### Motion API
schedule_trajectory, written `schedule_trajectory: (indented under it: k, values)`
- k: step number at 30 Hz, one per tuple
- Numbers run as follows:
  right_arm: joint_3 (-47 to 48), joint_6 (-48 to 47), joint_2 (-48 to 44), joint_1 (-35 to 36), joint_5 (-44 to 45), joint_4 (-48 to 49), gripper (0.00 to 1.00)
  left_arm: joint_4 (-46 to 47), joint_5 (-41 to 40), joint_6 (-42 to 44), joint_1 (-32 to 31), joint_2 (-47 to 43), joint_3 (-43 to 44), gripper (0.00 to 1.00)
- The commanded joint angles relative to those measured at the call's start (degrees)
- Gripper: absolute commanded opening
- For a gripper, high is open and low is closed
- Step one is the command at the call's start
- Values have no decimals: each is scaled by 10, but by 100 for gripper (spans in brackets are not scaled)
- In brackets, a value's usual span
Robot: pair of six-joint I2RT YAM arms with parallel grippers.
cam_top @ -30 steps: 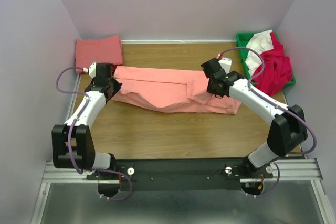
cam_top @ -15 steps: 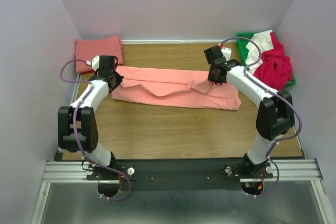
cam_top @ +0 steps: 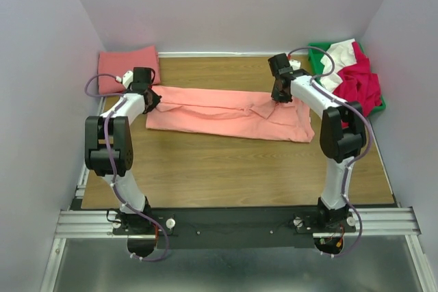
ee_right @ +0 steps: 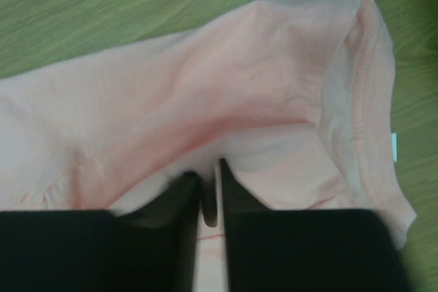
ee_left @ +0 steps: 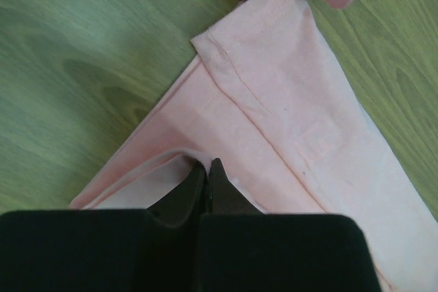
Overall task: Fold and stack the t-shirts
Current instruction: Fold the tshirt
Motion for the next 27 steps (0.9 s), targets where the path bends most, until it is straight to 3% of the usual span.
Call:
schedule_trajectory:
  k: [1, 5, 9, 11, 12, 13, 18, 27]
  values:
    - [49, 0, 50, -27, -20, 4, 33, 3, -6, 0, 26, 35, 40, 37]
    - [77, -22, 63, -31, -8, 4, 58, 2, -1, 7, 35, 38, 63, 98]
    - [62, -26, 31, -31, -9, 4, 71, -4, 14, 16, 33, 20, 73, 98]
    - [16, -25, -5, -31, -42, 22, 85, 10, 38, 26, 28, 2, 59, 98]
    - [-4, -27, -19, -31, -61, 33, 97, 15, 43, 28, 24, -3, 52, 98]
    - [-28, -28, -33, -31, -105, 47, 100, 28, 53, 32, 12, -12, 37, 98]
    - [-138, -36, -66, -32, -220, 143, 100, 81, 104, 64, -24, 5, 9, 98]
    - [-105, -48, 1, -30, -304, 204, 100, 99, 138, 84, -30, 67, 17, 98]
